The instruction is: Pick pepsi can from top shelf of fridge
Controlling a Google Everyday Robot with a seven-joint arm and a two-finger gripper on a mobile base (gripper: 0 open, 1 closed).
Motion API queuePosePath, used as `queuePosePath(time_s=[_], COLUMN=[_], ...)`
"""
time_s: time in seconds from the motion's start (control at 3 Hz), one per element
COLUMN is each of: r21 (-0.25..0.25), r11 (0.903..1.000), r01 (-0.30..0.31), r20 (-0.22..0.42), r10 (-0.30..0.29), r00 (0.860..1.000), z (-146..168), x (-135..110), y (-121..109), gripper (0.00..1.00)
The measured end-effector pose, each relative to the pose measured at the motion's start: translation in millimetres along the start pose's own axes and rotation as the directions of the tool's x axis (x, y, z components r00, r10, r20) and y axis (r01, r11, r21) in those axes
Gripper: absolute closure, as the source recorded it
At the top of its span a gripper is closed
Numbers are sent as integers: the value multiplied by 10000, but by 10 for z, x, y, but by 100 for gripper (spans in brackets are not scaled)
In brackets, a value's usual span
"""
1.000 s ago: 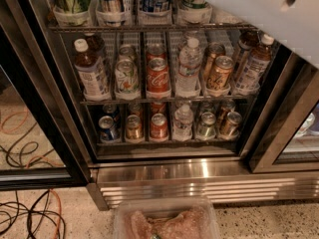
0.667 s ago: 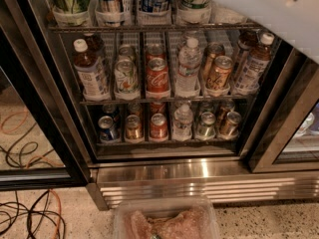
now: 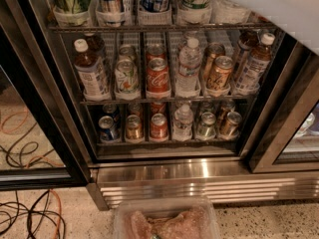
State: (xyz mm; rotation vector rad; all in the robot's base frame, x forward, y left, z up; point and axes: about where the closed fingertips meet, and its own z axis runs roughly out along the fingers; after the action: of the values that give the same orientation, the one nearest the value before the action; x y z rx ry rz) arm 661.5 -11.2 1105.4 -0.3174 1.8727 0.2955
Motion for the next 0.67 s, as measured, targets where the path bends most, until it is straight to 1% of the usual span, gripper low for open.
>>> queuePosePath(time_s=[0.33, 0.67], r21=[39, -102], r11=[10000, 9990], r01=[0, -437], r20=[61, -547], r10=[-1, 430], r00=[10000, 9976], z=[-84, -207], x=[-68, -2], y=[-23, -32], gripper=[100, 100])
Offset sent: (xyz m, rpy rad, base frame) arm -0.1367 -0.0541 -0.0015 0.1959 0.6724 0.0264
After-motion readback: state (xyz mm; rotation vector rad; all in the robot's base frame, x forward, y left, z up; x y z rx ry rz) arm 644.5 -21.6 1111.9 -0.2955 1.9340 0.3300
